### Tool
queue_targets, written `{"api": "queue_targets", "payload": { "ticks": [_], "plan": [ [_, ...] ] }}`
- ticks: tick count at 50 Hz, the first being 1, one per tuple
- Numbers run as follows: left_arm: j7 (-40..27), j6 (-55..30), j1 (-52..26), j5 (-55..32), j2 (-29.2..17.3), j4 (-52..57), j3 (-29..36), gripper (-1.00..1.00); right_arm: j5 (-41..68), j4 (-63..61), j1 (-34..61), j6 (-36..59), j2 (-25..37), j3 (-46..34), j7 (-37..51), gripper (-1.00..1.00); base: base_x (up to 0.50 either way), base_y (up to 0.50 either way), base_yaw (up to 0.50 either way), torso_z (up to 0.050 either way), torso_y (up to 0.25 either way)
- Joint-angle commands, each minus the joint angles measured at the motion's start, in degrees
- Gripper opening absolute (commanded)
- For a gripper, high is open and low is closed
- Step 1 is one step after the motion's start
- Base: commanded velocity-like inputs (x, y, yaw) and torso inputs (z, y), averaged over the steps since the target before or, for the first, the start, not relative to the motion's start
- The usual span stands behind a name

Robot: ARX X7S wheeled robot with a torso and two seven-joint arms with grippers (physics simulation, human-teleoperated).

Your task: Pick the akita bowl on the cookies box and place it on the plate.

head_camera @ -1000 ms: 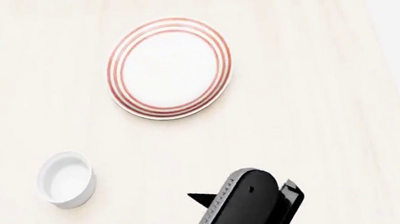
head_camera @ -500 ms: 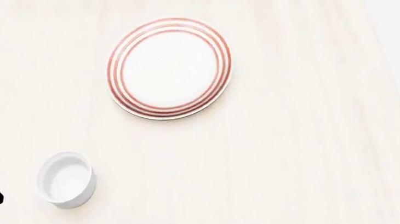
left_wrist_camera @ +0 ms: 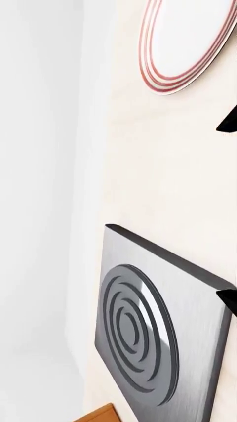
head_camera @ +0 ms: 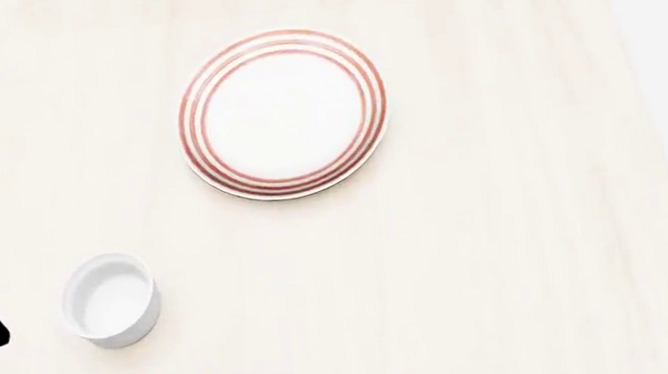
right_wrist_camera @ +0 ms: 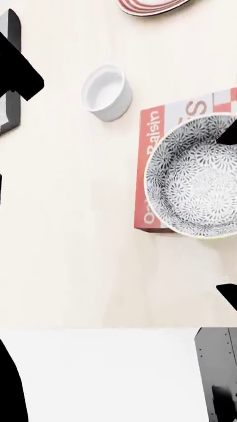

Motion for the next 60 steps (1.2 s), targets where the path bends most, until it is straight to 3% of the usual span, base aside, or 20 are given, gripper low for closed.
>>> {"api": "queue_targets", "payload": {
  "ticks": [1,31,60],
  "plan": [
    [0.16,0.37,0.32,-0.16,-0.07,-0.09,0.03,1.0,1.51,1.84,1.41,0.83,-2.83,-6.16,3.21,1.0,0.0,0.0,0.0,0.0,0.0],
    [0.77,1.41,1.29,-1.19,-0.6,-1.03,-1.15,1.0,4.79,11.05,9.36,0.93,-6.9,-22.55,11.92,1.0,0.0,0.0,0.0,0.0,0.0],
    [1.07,2.51,2.18,-1.46,-0.83,-1.71,-1.52,1.0,2.67,10.32,10.28,1.37,-10.57,-23.98,10.14,1.0,0.0,0.0,0.0,0.0,0.0]
  ]
}}
